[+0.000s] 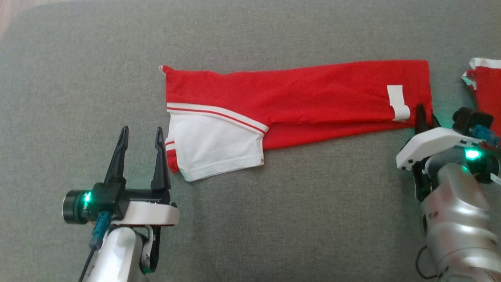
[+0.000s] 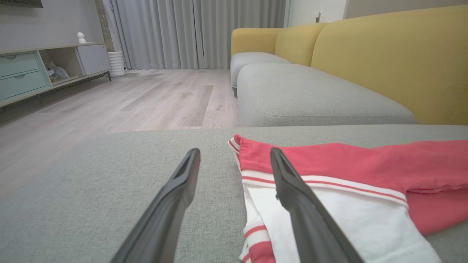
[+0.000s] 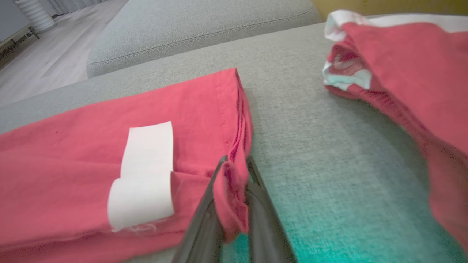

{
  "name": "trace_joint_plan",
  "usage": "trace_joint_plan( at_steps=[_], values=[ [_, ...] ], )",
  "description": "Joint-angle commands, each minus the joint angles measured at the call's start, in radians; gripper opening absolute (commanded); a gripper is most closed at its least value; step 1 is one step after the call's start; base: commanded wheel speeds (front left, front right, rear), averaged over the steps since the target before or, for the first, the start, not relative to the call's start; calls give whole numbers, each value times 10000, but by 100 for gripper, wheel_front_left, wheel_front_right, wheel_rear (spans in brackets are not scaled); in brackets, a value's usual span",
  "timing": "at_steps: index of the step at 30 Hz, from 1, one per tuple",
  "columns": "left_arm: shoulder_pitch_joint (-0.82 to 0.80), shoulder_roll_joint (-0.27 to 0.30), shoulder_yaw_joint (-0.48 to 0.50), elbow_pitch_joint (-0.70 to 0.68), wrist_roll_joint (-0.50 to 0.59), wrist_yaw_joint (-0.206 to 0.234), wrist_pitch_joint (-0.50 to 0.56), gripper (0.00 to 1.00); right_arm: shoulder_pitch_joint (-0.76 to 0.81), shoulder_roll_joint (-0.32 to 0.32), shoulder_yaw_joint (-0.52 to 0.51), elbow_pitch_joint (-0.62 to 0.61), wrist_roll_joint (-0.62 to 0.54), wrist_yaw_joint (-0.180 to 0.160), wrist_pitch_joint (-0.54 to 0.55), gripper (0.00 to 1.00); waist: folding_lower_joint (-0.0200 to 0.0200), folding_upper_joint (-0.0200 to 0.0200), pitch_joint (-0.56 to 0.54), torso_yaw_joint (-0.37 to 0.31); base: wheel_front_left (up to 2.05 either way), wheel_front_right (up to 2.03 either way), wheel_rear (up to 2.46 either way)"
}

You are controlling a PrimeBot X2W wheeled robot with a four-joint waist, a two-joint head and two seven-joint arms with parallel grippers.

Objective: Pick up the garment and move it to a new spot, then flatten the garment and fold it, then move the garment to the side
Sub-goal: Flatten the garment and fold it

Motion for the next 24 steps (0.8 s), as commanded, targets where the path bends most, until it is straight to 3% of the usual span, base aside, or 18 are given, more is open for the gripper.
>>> trace_joint_plan(
  at_steps=[1,16,24],
  values=[
    [-170,35,420,-274,134,-1,-80,100,-24,30,145,-95,-106,-9,-176,0,0,0,-164,-93,0,0,0],
    [631,-193,473,-278,238,-204,-80,100,1513,-416,-101,-1431,414,-9,-683,0,0,0,-1850,-338,0,0,0],
    [936,-241,521,-318,275,-222,-80,100,1783,-96,792,-2087,1075,-9,-687,0,0,0,-2514,45,0,0,0]
  ],
)
